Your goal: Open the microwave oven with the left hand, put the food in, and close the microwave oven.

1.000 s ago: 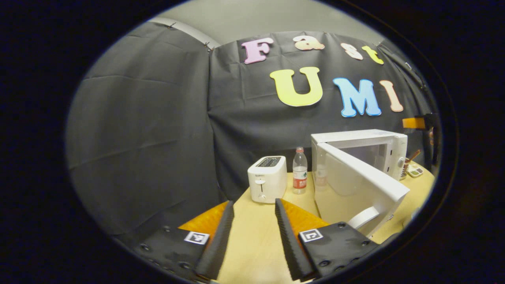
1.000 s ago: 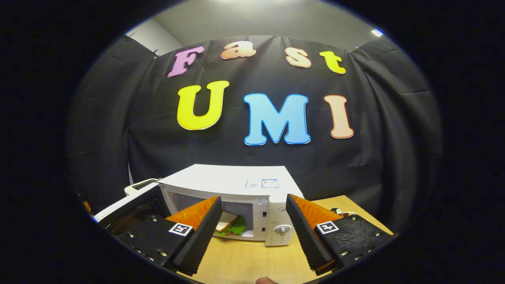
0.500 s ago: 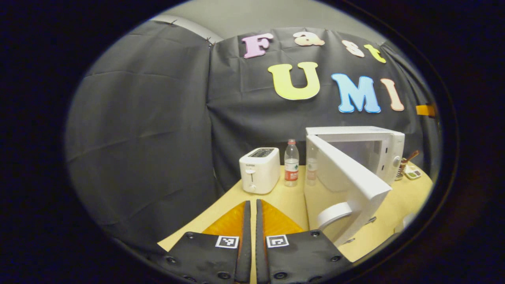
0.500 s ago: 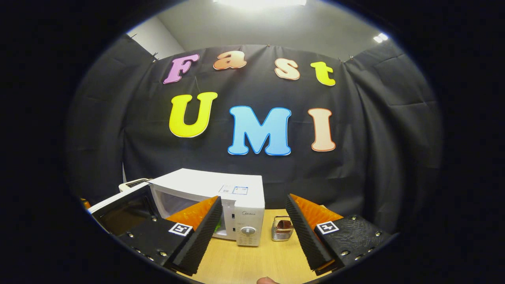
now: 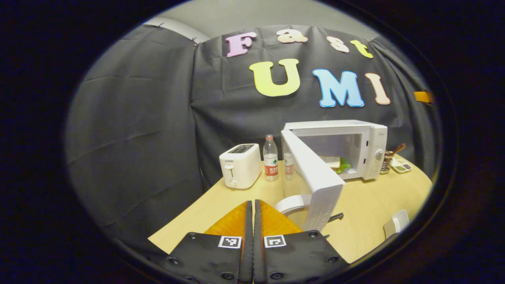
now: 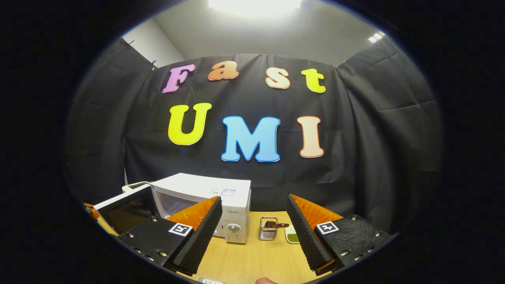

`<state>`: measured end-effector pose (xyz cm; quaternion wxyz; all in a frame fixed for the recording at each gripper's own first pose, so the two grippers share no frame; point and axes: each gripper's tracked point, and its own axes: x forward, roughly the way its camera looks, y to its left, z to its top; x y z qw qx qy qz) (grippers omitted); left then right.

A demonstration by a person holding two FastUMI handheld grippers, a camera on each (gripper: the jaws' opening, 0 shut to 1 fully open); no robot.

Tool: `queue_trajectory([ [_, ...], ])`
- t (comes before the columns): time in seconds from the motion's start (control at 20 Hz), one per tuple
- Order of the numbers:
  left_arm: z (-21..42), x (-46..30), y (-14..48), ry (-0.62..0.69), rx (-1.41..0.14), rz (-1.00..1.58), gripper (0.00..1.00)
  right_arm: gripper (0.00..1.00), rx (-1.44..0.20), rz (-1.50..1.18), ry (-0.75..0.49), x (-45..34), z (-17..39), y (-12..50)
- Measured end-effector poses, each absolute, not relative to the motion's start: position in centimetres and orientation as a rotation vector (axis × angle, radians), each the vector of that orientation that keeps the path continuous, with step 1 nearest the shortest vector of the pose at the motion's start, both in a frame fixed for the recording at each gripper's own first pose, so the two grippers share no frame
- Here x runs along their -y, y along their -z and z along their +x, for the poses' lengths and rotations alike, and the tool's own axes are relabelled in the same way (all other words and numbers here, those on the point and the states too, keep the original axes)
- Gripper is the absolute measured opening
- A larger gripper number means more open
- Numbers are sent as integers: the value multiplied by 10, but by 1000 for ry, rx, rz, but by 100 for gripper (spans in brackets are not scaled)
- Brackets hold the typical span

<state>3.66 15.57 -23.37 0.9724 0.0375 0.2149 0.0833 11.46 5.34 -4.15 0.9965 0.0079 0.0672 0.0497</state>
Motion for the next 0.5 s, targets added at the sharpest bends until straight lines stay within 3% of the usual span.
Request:
queue_trajectory([
  [0.5, 44, -94, 235, -137, -444, 25, 7, 98, -145, 22, -84, 21, 75, 48],
])
